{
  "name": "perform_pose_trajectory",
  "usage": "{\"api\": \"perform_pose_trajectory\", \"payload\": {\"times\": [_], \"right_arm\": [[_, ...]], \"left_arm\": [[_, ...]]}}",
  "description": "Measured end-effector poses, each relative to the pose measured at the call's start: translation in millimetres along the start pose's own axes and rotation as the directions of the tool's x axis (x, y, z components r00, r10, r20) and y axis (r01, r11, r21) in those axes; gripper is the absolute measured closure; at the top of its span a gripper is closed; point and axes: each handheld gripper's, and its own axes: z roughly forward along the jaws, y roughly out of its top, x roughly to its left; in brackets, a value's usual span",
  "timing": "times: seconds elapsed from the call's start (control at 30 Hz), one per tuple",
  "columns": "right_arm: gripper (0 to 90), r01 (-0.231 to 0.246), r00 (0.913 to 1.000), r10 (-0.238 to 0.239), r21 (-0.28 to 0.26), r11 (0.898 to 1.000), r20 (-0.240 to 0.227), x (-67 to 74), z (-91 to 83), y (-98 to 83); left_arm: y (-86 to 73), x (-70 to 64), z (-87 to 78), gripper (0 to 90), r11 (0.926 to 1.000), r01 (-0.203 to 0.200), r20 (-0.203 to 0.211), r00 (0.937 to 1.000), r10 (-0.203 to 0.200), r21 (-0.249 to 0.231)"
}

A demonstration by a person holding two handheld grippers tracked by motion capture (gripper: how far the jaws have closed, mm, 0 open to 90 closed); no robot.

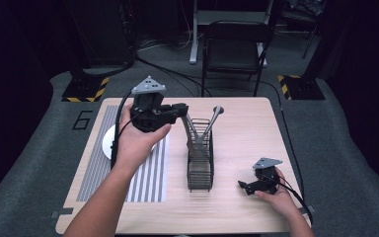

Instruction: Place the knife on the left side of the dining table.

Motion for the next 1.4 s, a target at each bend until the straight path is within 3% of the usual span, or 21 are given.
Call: {"api": "perform_pose_trajectory", "payload": {"times": [0.2,0.43,0.83,1.13,1.4], "right_arm": [[0.0,0.0,1.0,0.0,0.0,1.0,0.0,0.0,0.0,0.0],[0.0,0.0,1.0,0.0,0.0,1.0,0.001,0.0,0.0,0.0],[0.0,0.0,1.0,0.0,0.0,1.0,0.0,0.0,0.0,0.0],[0.0,0.0,1.0,0.0,0.0,1.0,0.0,0.0,0.0,0.0],[0.0,-0.001,1.0,0.001,-0.001,1.0,0.0,0.0,0.1,0.0]], "left_arm": [[1.4,4.2,-12.9,83.5,0.9999,0.009,-0.011,0.9999,-0.009,-0.012],[-2.9,18.9,-23.0,83.5,0.9991,0.042,-0.043,0.9982,-0.042,-0.008],[-27.2,46.4,-17.8,83.5,0.9954,0.091,-0.079,0.9929,-0.089,0.03],[-51.4,65.0,-9.4,83.5,0.9865,0.155,-0.105,0.9832,-0.149,0.052],[-72.6,80.8,-10.9,83.5,0.9768,0.206,-0.14,0.9705,-0.196,0.058]]}}
